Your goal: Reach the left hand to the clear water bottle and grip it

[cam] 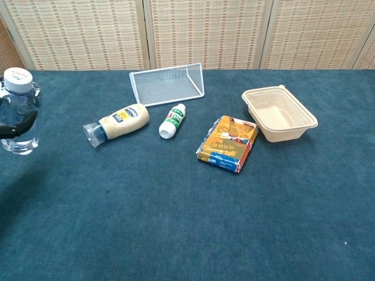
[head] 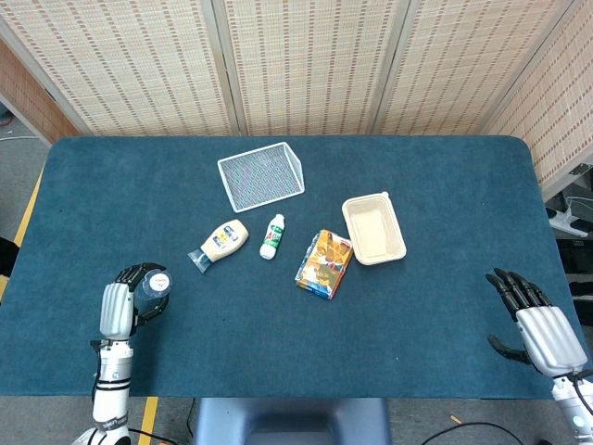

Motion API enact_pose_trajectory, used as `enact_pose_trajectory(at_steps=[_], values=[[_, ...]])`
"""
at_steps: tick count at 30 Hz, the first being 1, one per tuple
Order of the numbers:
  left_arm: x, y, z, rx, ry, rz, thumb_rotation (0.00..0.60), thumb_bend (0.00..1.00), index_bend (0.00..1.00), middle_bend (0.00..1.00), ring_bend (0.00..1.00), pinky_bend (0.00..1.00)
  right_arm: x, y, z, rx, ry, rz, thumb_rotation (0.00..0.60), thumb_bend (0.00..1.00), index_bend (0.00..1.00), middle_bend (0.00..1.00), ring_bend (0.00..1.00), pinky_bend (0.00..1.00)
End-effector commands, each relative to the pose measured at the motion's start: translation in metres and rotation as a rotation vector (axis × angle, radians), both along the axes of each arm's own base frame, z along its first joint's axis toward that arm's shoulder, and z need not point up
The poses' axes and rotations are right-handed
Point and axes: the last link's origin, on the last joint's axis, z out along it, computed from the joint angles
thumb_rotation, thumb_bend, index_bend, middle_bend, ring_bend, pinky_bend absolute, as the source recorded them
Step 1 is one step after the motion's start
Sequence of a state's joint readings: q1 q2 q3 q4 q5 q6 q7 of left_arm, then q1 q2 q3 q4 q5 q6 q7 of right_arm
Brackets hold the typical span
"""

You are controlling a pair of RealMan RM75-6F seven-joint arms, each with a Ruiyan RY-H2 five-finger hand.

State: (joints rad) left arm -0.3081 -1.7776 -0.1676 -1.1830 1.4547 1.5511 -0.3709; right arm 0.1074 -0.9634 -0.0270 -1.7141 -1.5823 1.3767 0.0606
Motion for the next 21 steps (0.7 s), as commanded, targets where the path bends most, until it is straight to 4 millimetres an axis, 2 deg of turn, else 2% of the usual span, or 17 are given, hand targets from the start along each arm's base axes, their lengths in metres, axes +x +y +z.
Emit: enact_pose_trajectory(at_steps=[1, 4, 10, 18, 21], values=[[0.019, -0.004, 0.002, -0.238, -0.492, 0.063, 0.600, 0.72, 0.73, 0.73, 0.63, 0.53, 0.000, 0.000, 0.000, -0.001, 0.002, -0.001, 0.600, 0.17, 0.00, 0.01, 0.00, 0.12], [0.020, -0.004, 0.007, -0.297, -0.591, 0.090, 0.600, 0.72, 0.73, 0.73, 0.63, 0.53, 0.000, 0.000, 0.000, 0.002, 0.001, 0.000, 0.600, 0.17, 0.00, 0.01, 0.00, 0.12], [0.017, -0.004, 0.008, -0.314, -0.597, 0.107, 0.600, 0.72, 0.73, 0.73, 0.63, 0.53, 0.000, 0.001, -0.001, 0.003, 0.002, -0.001, 0.600, 0.17, 0.00, 0.01, 0.00, 0.12], [0.006, 0.001, 0.004, -0.188, -0.335, 0.084, 0.600, 0.72, 0.73, 0.73, 0.64, 0.53, 0.000, 0.000, 0.000, 0.003, 0.003, -0.002, 0.600, 0.17, 0.00, 0.01, 0.00, 0.12], [0.014, 0.004, 0.011, -0.105, -0.337, 0.026, 0.600, 0.72, 0.73, 0.73, 0.63, 0.53, 0.000, 0.001, 0.000, 0.006, 0.003, -0.002, 0.600, 0.17, 0.00, 0.01, 0.00, 0.12]])
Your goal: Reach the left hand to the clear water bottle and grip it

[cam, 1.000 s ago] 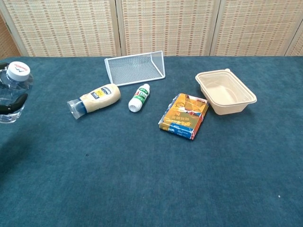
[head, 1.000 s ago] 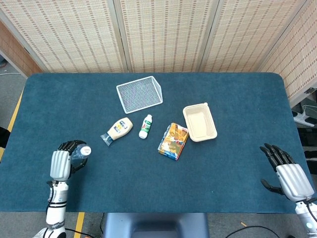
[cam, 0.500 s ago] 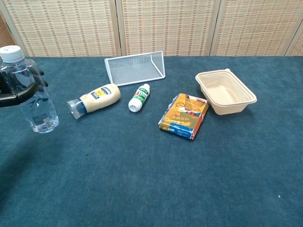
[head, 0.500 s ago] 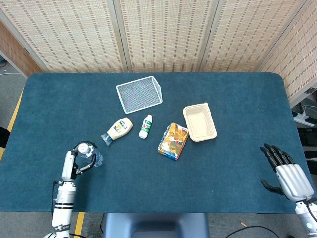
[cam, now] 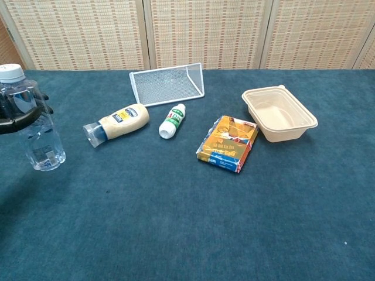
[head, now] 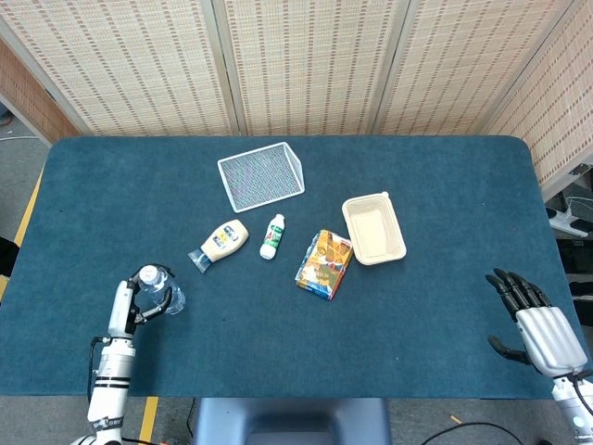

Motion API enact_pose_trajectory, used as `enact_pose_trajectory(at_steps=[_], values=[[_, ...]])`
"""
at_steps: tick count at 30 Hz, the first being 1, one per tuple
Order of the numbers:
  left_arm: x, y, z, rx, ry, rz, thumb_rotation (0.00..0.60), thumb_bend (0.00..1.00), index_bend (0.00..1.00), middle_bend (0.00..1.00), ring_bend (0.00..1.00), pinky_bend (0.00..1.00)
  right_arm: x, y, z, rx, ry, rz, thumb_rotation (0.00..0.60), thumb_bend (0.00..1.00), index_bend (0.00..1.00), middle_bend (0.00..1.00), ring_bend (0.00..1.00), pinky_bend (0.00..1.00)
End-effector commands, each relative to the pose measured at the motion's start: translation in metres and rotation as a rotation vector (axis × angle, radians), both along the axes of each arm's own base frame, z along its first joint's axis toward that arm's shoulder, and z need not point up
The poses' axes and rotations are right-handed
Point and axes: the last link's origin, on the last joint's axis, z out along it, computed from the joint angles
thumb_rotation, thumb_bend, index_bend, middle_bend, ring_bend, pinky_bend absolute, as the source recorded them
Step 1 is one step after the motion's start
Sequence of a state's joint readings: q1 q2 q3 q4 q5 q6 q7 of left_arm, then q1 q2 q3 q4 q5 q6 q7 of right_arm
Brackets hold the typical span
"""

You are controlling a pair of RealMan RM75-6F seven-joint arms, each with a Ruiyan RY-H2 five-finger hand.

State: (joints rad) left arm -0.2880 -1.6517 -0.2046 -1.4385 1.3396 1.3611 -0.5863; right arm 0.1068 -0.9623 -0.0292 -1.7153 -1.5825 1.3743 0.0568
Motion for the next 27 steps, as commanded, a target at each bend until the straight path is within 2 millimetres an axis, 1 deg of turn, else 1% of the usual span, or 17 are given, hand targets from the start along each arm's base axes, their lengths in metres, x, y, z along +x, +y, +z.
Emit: enact_pose_trajectory(at_steps=[1, 4, 7, 10, 11, 12, 14, 17, 19, 22, 24, 26, 27], values=[[0.012, 0.003, 0.008, 0.138, 0.004, -0.066, 0.600, 0.72, 0.73, 0.73, 0.63, 0.53, 0.000, 0.000, 0.000, 0.002, -0.002, 0.001, 0.600, 0.17, 0.00, 0.01, 0.00, 0.12], [0.023, 0.006, 0.021, 0.259, -0.014, -0.124, 0.600, 0.72, 0.73, 0.73, 0.63, 0.53, 0.000, 0.000, 0.001, -0.001, -0.001, 0.000, 0.600, 0.17, 0.00, 0.01, 0.00, 0.12], [0.025, 0.006, 0.023, 0.281, -0.016, -0.134, 0.600, 0.72, 0.73, 0.73, 0.64, 0.53, 0.000, 0.000, 0.001, -0.001, -0.001, 0.000, 0.600, 0.17, 0.00, 0.01, 0.00, 0.12], [0.036, 0.009, 0.039, 0.336, -0.068, -0.170, 0.600, 0.72, 0.73, 0.73, 0.63, 0.53, 0.000, 0.000, 0.001, 0.000, -0.004, 0.000, 0.600, 0.17, 0.00, 0.01, 0.00, 0.12], [0.040, 0.010, 0.044, 0.330, -0.095, -0.177, 0.600, 0.72, 0.73, 0.73, 0.63, 0.53, 0.000, 0.000, 0.001, -0.001, -0.001, -0.001, 0.600, 0.17, 0.00, 0.01, 0.00, 0.12], [0.039, 0.010, 0.044, 0.308, -0.080, -0.171, 0.600, 0.72, 0.73, 0.73, 0.63, 0.53, 0.000, 0.000, 0.001, 0.000, 0.000, -0.001, 0.600, 0.17, 0.00, 0.01, 0.00, 0.12], [0.035, 0.008, 0.038, 0.262, -0.041, -0.159, 0.600, 0.72, 0.73, 0.73, 0.63, 0.53, 0.000, 0.000, 0.000, 0.001, -0.001, -0.001, 0.600, 0.17, 0.00, 0.01, 0.00, 0.12], [0.023, 0.003, 0.018, 0.150, 0.012, -0.118, 0.600, 0.72, 0.73, 0.73, 0.64, 0.53, 0.000, 0.000, 0.000, 0.003, 0.001, -0.003, 0.600, 0.17, 0.00, 0.01, 0.00, 0.12], [0.012, 0.001, 0.001, 0.059, 0.023, -0.078, 0.600, 0.72, 0.73, 0.73, 0.63, 0.53, 0.000, 0.001, -0.001, 0.008, 0.001, -0.003, 0.600, 0.17, 0.00, 0.01, 0.00, 0.12], [0.002, 0.000, -0.015, -0.015, 0.024, -0.037, 0.600, 0.72, 0.73, 0.73, 0.64, 0.53, 0.000, 0.000, -0.001, 0.006, 0.001, -0.005, 0.600, 0.17, 0.00, 0.01, 0.00, 0.12], [0.003, 0.001, -0.018, -0.014, 0.016, -0.041, 0.600, 0.72, 0.73, 0.73, 0.63, 0.53, 0.000, 0.000, -0.001, 0.007, 0.002, -0.008, 0.600, 0.17, 0.00, 0.01, 0.00, 0.12], [0.008, 0.003, -0.012, 0.021, -0.005, -0.058, 0.600, 0.72, 0.73, 0.73, 0.63, 0.53, 0.000, 0.000, -0.001, 0.007, 0.001, -0.008, 0.600, 0.17, 0.00, 0.01, 0.00, 0.12], [0.013, 0.004, -0.005, 0.057, -0.024, -0.075, 0.600, 0.72, 0.73, 0.73, 0.64, 0.53, 0.000, 0.000, 0.000, 0.005, 0.002, -0.009, 0.600, 0.17, 0.00, 0.01, 0.00, 0.12]])
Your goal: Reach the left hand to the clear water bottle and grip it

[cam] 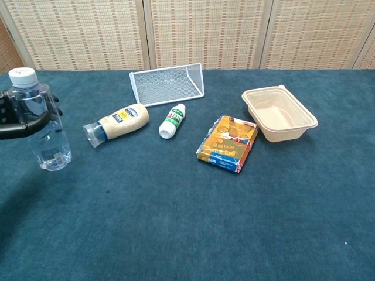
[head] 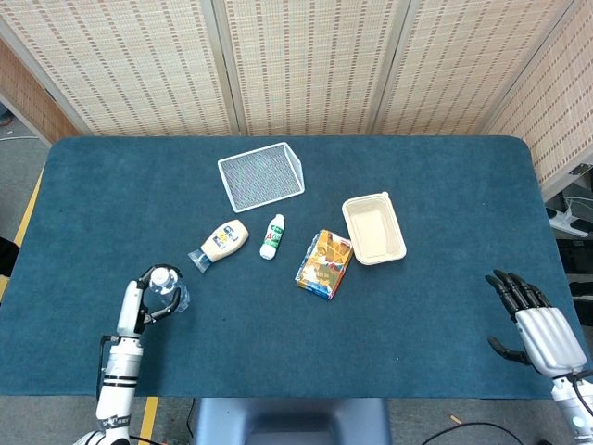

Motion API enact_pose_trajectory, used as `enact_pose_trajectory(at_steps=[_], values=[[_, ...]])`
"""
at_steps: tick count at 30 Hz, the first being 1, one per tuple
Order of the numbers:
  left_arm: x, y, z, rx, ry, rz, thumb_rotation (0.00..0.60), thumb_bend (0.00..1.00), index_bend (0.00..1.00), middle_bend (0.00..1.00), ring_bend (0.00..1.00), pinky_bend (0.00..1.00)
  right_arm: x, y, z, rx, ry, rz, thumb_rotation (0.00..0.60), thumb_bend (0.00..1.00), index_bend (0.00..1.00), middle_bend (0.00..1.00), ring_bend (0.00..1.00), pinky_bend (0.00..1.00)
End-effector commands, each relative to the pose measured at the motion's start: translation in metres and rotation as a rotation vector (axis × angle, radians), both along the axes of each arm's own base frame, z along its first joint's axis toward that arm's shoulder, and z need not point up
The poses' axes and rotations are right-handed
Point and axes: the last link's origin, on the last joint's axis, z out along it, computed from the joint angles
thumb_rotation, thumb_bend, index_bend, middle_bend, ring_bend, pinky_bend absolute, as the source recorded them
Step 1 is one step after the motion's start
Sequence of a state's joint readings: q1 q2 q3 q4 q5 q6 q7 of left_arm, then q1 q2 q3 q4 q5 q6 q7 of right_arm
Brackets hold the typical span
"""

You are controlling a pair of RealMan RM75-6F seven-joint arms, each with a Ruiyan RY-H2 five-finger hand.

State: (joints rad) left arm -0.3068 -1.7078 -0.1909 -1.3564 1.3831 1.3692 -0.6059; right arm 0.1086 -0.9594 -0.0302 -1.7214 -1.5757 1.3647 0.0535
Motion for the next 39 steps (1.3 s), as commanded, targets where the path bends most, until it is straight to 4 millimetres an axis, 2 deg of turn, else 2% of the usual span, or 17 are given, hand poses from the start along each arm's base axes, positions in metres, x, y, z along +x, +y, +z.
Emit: enact_pose_trajectory(at_steps=[1, 6, 9, 11, 14, 21, 26, 28, 30, 34, 39], values=[[0.014, 0.003, 0.015, 0.085, -0.056, -0.044, 0.600, 0.72, 0.73, 0.73, 0.64, 0.53, 0.000, 0.000, 0.000, -0.001, 0.003, -0.001, 0.600, 0.17, 0.00, 0.01, 0.00, 0.12], [0.035, 0.002, 0.050, 0.240, -0.098, -0.130, 0.600, 0.72, 0.73, 0.73, 0.64, 0.53, 0.000, 0.001, 0.000, 0.001, 0.000, 0.002, 0.600, 0.17, 0.00, 0.01, 0.00, 0.12], [0.040, 0.000, 0.060, 0.273, -0.113, -0.145, 0.600, 0.72, 0.73, 0.73, 0.64, 0.53, 0.000, 0.001, 0.000, 0.003, 0.004, 0.001, 0.600, 0.17, 0.00, 0.01, 0.00, 0.12], [0.037, 0.000, 0.060, 0.262, -0.094, -0.137, 0.600, 0.72, 0.73, 0.73, 0.64, 0.53, 0.000, 0.000, 0.000, 0.003, 0.002, 0.001, 0.600, 0.17, 0.00, 0.01, 0.00, 0.12], [0.030, 0.000, 0.050, 0.223, -0.048, -0.114, 0.600, 0.72, 0.73, 0.73, 0.64, 0.53, 0.000, 0.000, -0.001, 0.004, 0.006, -0.003, 0.600, 0.17, 0.00, 0.01, 0.00, 0.12], [-0.003, 0.002, 0.005, 0.116, 0.121, -0.030, 0.600, 0.72, 0.73, 0.73, 0.64, 0.53, 0.000, -0.001, -0.002, 0.010, 0.009, -0.005, 0.600, 0.17, 0.00, 0.01, 0.00, 0.12], [-0.022, 0.003, -0.016, 0.112, 0.216, 0.012, 0.600, 0.72, 0.72, 0.71, 0.62, 0.51, -0.001, -0.001, -0.002, 0.010, 0.012, -0.008, 0.600, 0.17, 0.00, 0.01, 0.00, 0.12], [-0.025, 0.002, -0.022, 0.106, 0.227, 0.006, 0.600, 0.72, 0.65, 0.66, 0.57, 0.46, 0.000, -0.002, -0.002, 0.011, 0.011, -0.008, 0.600, 0.17, 0.00, 0.01, 0.00, 0.12], [-0.027, 0.001, -0.026, 0.099, 0.222, -0.001, 0.600, 0.71, 0.54, 0.57, 0.49, 0.41, 0.000, -0.002, -0.002, 0.009, 0.011, -0.008, 0.600, 0.17, 0.00, 0.01, 0.00, 0.12], [-0.029, 0.001, -0.029, 0.080, 0.213, -0.008, 0.600, 0.63, 0.35, 0.42, 0.37, 0.33, 0.000, -0.002, -0.002, 0.011, 0.010, -0.005, 0.600, 0.17, 0.00, 0.01, 0.00, 0.12], [-0.030, -0.001, -0.029, 0.044, 0.218, -0.035, 0.600, 0.48, 0.06, 0.13, 0.12, 0.21, 0.000, -0.002, -0.002, 0.011, 0.010, -0.007, 0.600, 0.17, 0.00, 0.01, 0.00, 0.12]])
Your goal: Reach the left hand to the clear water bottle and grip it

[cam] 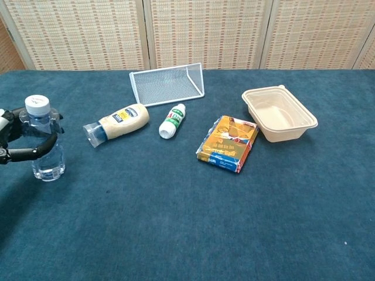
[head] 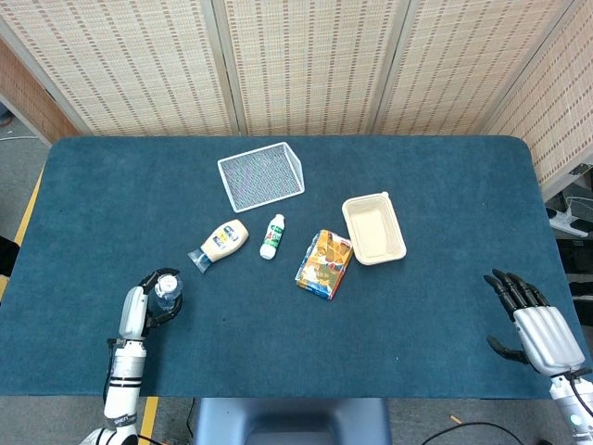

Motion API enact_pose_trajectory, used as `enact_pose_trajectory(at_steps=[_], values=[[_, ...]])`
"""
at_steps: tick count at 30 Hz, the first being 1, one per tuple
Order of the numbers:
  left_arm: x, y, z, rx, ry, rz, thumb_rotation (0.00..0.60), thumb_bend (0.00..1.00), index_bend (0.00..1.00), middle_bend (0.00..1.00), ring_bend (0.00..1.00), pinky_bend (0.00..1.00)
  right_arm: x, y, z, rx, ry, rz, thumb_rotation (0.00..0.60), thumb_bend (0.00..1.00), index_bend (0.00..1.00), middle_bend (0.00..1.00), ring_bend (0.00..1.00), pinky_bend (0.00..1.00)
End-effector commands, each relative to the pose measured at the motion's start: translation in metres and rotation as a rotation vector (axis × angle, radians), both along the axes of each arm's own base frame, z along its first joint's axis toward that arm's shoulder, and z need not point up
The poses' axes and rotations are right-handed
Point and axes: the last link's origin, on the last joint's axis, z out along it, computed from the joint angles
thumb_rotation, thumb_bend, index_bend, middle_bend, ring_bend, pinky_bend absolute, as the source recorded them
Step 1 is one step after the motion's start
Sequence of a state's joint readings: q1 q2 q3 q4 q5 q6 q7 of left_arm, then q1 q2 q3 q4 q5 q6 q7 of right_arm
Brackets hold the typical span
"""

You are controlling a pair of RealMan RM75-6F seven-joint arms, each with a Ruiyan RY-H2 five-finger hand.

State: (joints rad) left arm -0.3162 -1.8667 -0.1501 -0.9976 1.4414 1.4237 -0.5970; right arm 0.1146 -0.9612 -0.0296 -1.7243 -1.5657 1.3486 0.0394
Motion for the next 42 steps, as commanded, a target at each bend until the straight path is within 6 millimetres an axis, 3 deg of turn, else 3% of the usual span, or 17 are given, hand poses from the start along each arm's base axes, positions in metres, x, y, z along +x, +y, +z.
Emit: enact_pose_trajectory(at_steps=[1, 4, 19, 27, 42], values=[[0.000, -0.001, 0.000, -0.020, 0.004, -0.016, 0.600, 0.45, 0.03, 0.06, 0.06, 0.18, 0.000, 0.000, 0.000, 0.001, 0.000, 0.001, 0.600, 0.17, 0.00, 0.01, 0.00, 0.12], [0.001, 0.001, 0.003, -0.027, 0.024, -0.046, 0.600, 0.42, 0.00, 0.00, 0.00, 0.15, 0.000, 0.000, 0.000, -0.002, 0.001, 0.001, 0.600, 0.17, 0.00, 0.01, 0.00, 0.12], [0.008, 0.005, 0.019, -0.079, 0.074, -0.081, 0.600, 0.40, 0.00, 0.00, 0.00, 0.15, 0.000, 0.001, 0.000, 0.002, 0.000, 0.003, 0.600, 0.17, 0.00, 0.01, 0.00, 0.12], [0.018, 0.010, 0.039, -0.059, 0.151, -0.117, 0.600, 0.39, 0.00, 0.00, 0.00, 0.14, 0.000, 0.000, 0.001, -0.002, 0.000, 0.002, 0.600, 0.17, 0.00, 0.01, 0.00, 0.12], [0.020, 0.007, 0.040, -0.115, 0.190, -0.097, 0.600, 0.39, 0.00, 0.00, 0.00, 0.14, 0.000, 0.000, 0.000, 0.004, 0.003, 0.000, 0.600, 0.17, 0.00, 0.01, 0.00, 0.12]])
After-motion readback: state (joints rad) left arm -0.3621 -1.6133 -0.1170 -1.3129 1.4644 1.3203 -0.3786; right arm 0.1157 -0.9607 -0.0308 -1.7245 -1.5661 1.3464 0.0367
